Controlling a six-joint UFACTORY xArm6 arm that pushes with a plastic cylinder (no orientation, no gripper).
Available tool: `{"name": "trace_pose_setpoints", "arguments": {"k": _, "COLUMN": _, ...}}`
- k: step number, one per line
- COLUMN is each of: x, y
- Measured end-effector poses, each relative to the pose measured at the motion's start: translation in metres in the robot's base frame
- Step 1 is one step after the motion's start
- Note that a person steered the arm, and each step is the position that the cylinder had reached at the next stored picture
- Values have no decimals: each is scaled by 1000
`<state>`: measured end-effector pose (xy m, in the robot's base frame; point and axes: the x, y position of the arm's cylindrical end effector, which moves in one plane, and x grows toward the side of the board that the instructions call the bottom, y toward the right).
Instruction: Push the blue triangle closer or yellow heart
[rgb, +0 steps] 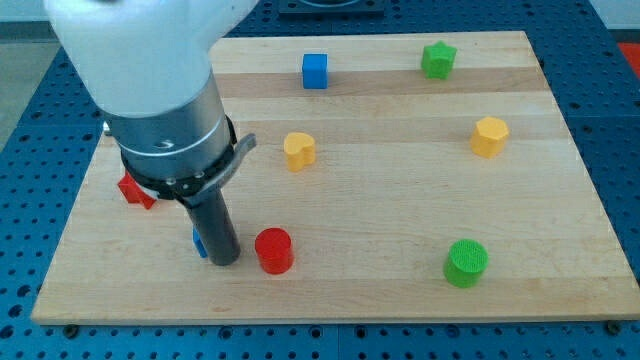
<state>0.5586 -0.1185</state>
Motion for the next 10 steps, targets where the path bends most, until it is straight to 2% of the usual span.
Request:
{"name": "trace_pose_setpoints", "arguments": {"k": 2, "x": -10, "y": -13}}
{"name": "trace_pose_setpoints", "arguments": {"k": 3, "x": 16, "y": -25}}
{"name": "trace_pose_setpoints", "arguments": {"k": 5, "x": -38, "y": -22}}
{"name": "trace_pose_setpoints", "arguments": {"k": 6, "x": -28, "y": -31}}
{"name": "trace_pose_setpoints", "arguments": {"k": 7, "x": -19, "y": -70}}
{"name": "trace_pose_setpoints", "arguments": {"k": 8, "x": -45, "y": -65}}
{"name": "trace_pose_setpoints", "arguments": {"k": 9, "x": -72, "y": -12}}
{"name": "trace_pose_setpoints", "arguments": {"k": 10, "x": -88, "y": 9}}
